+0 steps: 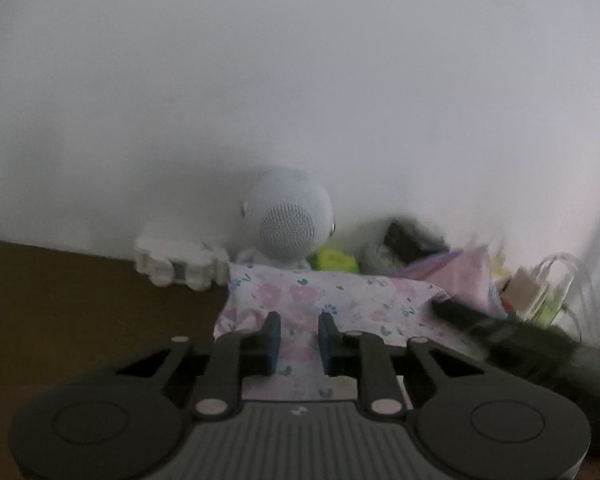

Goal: Fold clothes

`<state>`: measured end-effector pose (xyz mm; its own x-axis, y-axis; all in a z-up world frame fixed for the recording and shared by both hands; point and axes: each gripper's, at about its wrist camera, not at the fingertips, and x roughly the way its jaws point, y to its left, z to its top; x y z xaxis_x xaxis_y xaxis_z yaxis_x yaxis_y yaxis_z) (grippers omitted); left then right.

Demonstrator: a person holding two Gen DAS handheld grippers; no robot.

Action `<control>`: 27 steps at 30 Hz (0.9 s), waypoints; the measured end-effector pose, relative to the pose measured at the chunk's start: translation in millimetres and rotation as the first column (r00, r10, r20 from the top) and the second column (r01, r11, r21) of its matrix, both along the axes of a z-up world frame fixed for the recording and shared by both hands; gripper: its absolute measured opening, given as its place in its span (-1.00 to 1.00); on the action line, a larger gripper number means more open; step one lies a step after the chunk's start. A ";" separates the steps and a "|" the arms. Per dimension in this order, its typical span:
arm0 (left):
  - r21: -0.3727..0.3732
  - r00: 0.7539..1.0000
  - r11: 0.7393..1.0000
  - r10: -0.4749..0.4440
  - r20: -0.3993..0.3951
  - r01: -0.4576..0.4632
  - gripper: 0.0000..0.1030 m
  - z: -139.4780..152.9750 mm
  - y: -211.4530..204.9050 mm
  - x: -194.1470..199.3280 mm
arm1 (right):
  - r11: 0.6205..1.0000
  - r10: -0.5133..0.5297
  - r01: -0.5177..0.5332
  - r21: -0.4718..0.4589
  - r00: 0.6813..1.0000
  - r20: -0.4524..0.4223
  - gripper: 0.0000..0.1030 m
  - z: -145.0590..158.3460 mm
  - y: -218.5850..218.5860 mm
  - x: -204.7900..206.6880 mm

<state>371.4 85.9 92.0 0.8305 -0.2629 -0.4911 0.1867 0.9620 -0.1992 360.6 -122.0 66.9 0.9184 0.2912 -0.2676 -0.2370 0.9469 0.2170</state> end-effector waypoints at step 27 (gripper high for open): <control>0.167 0.983 0.984 0.089 -0.162 -0.061 0.14 -51.9 -37.0 -336.4 | 0.987 -0.061 0.008 -0.158 0.941 -0.332 0.47 -43.5 -19.6 -329.7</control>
<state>35.0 48.9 40.1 0.7468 -0.1091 -0.6561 0.0900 0.9940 -0.0629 31.0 -141.6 23.4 0.7768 0.1924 -0.5996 -0.1420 0.9812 0.1307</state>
